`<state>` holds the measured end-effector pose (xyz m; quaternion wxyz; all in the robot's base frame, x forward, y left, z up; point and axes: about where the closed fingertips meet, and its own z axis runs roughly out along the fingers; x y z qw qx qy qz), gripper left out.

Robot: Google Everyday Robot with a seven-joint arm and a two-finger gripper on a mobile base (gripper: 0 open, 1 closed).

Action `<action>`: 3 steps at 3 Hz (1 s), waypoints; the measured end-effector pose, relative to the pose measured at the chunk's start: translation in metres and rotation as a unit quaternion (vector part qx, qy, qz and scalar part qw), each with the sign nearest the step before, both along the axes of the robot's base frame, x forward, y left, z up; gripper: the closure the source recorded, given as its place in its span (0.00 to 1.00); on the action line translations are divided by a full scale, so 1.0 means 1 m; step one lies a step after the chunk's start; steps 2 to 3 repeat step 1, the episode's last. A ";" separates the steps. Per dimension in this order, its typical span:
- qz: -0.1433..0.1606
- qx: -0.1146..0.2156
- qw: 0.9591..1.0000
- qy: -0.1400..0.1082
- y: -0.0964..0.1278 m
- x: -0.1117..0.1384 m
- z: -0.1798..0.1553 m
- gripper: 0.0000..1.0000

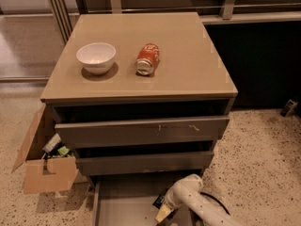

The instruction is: Place rxbar blueberry into bottom drawer

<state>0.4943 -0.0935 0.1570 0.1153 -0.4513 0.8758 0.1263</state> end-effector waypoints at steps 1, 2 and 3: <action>0.000 0.000 1.000 0.000 0.000 0.000 0.000 0.00; 0.000 0.000 1.000 0.000 0.000 0.000 0.000 0.00; 0.000 0.000 1.000 0.000 0.000 0.000 0.000 0.00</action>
Offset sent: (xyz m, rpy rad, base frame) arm 0.0000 0.0000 0.0000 0.0000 0.0000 0.0000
